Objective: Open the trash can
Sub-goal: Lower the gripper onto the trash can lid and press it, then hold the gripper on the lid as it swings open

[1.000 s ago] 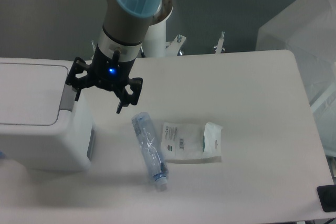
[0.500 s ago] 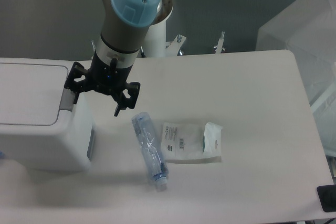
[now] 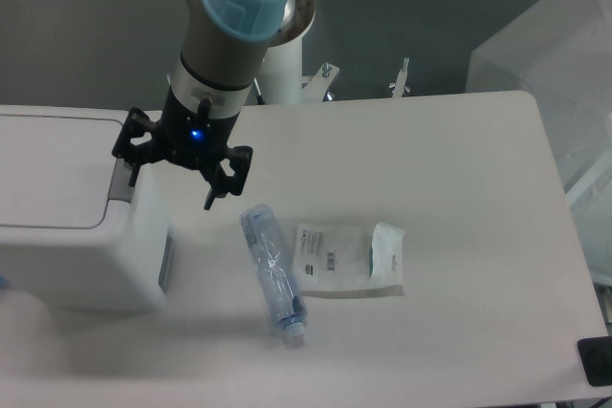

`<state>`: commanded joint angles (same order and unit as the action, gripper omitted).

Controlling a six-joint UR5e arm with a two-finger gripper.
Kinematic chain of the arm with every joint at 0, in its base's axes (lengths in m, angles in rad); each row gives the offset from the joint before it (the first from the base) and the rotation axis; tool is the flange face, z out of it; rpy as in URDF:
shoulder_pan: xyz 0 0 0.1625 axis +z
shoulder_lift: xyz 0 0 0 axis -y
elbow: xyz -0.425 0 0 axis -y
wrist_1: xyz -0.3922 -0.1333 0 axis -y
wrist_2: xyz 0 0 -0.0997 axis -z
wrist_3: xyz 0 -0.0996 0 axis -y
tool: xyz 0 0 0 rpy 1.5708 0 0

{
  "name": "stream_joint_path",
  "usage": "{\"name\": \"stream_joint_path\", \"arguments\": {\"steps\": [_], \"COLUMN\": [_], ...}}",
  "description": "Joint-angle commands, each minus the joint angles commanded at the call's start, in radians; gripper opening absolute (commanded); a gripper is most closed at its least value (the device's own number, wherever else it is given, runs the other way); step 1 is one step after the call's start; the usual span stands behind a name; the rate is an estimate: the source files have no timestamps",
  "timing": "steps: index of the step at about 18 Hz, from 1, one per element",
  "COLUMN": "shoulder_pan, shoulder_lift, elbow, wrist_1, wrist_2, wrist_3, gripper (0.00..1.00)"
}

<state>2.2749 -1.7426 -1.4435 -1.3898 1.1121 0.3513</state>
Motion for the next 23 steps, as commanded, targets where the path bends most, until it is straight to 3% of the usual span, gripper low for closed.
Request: {"name": "stream_joint_path", "arguments": {"steps": [23], "shoulder_pan": [-0.011], "shoulder_lift": [-0.02], "elbow": [-0.015], "wrist_1": [0.008], "wrist_2": [0.006], "wrist_3": [0.001], "gripper": [1.0]}}
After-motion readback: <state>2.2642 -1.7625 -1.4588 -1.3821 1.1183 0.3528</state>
